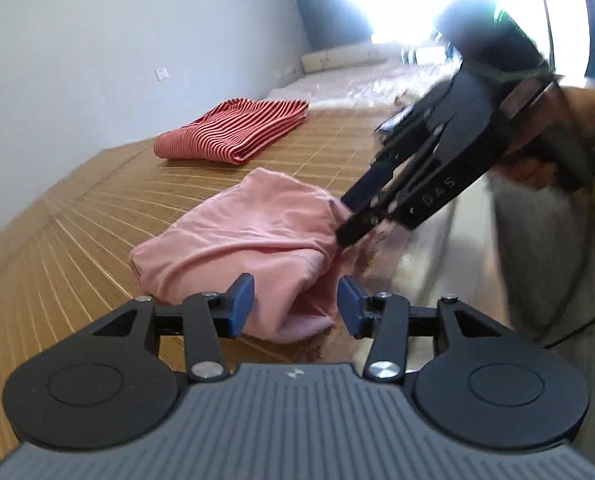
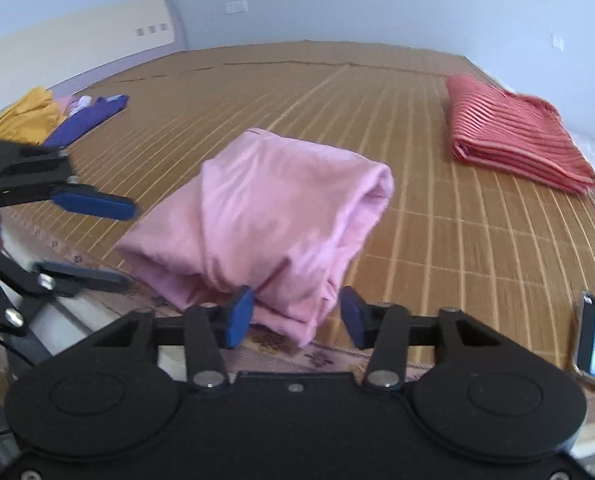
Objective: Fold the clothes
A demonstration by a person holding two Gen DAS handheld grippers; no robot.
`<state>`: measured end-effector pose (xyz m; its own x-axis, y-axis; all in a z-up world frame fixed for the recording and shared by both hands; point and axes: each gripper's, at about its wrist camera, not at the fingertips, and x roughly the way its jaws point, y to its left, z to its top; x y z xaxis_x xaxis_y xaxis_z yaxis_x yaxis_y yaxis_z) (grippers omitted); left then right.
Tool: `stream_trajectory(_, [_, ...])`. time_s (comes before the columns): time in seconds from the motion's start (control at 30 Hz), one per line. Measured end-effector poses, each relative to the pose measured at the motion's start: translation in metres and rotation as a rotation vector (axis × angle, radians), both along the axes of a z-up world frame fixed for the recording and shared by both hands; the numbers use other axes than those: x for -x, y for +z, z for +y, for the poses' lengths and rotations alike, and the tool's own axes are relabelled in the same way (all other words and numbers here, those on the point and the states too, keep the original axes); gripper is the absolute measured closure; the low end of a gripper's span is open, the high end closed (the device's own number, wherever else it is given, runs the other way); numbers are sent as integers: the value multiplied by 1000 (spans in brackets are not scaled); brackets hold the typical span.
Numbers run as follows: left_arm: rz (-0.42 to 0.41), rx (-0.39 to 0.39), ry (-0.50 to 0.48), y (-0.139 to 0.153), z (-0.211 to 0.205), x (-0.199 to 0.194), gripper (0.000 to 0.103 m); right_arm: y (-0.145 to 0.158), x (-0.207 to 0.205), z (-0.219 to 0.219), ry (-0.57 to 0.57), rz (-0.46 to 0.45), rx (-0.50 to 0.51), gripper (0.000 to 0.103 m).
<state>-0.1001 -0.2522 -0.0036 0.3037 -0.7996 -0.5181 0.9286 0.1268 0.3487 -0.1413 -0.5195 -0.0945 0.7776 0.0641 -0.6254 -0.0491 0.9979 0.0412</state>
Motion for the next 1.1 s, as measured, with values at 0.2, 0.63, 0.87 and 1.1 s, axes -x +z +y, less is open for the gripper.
stream_trajectory(0.2, [-143,-85,152,-18,-15,-8,49,5,5,1,-9,-51,61,96])
stream_trajectory(0.63, [-14,-66,214,-25,8,-26,49,0,13,-18,-68,65,47,83])
stream_trajectory(0.87, [-32,-53,150,-20,4,-14,49,5,12,-11,27,26,-31,61])
stream_trajectory(1.1, [-68,-64,162,-25,-2,-15,49,12,17,-5,95,-7,-156,96])
